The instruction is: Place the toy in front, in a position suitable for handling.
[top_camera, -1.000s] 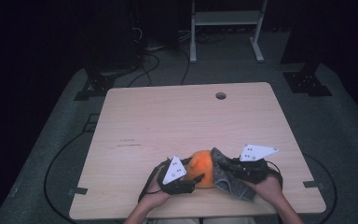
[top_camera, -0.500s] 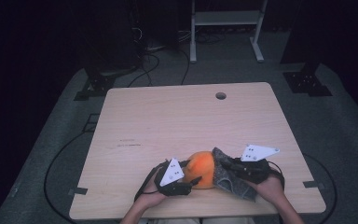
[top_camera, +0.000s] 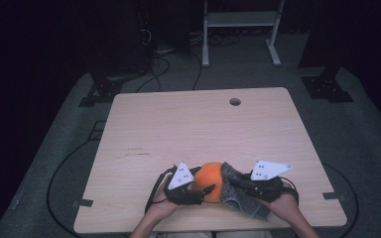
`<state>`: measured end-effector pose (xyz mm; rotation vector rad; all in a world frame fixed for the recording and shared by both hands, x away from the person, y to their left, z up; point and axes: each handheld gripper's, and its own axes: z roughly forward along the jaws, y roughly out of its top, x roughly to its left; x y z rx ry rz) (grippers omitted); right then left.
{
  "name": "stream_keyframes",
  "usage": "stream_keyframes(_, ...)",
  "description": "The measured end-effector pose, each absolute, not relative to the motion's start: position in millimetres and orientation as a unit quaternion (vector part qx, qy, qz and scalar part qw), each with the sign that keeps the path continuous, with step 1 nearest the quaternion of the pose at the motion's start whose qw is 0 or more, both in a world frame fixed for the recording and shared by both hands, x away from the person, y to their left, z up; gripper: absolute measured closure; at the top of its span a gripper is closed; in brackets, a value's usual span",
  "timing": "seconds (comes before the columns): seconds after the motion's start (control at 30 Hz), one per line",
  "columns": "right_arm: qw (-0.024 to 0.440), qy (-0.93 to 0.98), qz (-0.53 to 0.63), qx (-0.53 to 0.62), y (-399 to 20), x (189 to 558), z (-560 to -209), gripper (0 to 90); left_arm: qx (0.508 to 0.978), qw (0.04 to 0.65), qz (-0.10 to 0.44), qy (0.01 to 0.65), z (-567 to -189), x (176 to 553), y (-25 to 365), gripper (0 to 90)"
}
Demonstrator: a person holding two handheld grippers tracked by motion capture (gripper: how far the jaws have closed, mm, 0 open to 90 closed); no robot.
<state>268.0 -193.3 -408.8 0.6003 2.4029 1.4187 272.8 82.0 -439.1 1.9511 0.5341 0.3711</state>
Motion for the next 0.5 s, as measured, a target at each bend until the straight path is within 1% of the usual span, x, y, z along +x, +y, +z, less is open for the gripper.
stream_keyframes(0.07, 0.135, 0.822, 0.512, 0.209, -193, 269, -405, 80.4, 0.811, 0.518, 0.155, 0.223, -440, 273, 83, 32.5)
stream_keyframes(0.17, 0.144, 0.832, 0.494, 0.208, -189, 271, -410, 80.4, 0.813, 0.518, 0.145, 0.222, -440, 274, 87, 32.5)
stream_keyframes(0.23, 0.130, 0.830, 0.492, 0.230, -198, 277, -415, 80.4, 0.810, 0.524, 0.134, 0.227, -440, 277, 92, 31.8)
stream_keyframes(0.3, 0.129, 0.830, 0.489, 0.235, -201, 278, -416, 80.3, 0.809, 0.527, 0.126, 0.229, -440, 279, 93, 30.2)
stream_keyframes(0.37, 0.107, 0.831, 0.491, 0.240, -204, 280, -419, 80.3, 0.811, 0.527, 0.119, 0.226, -441, 280, 94, 24.5)
stream_keyframes(0.43, 0.117, 0.838, 0.482, 0.229, -200, 274, -418, 80.4, 0.812, 0.524, 0.114, 0.230, -442, 282, 92, 19.4)
stream_keyframes(0.5, 0.123, 0.840, 0.478, 0.227, -198, 272, -417, 80.4, 0.812, 0.523, 0.116, 0.231, -442, 282, 92, 19.4)
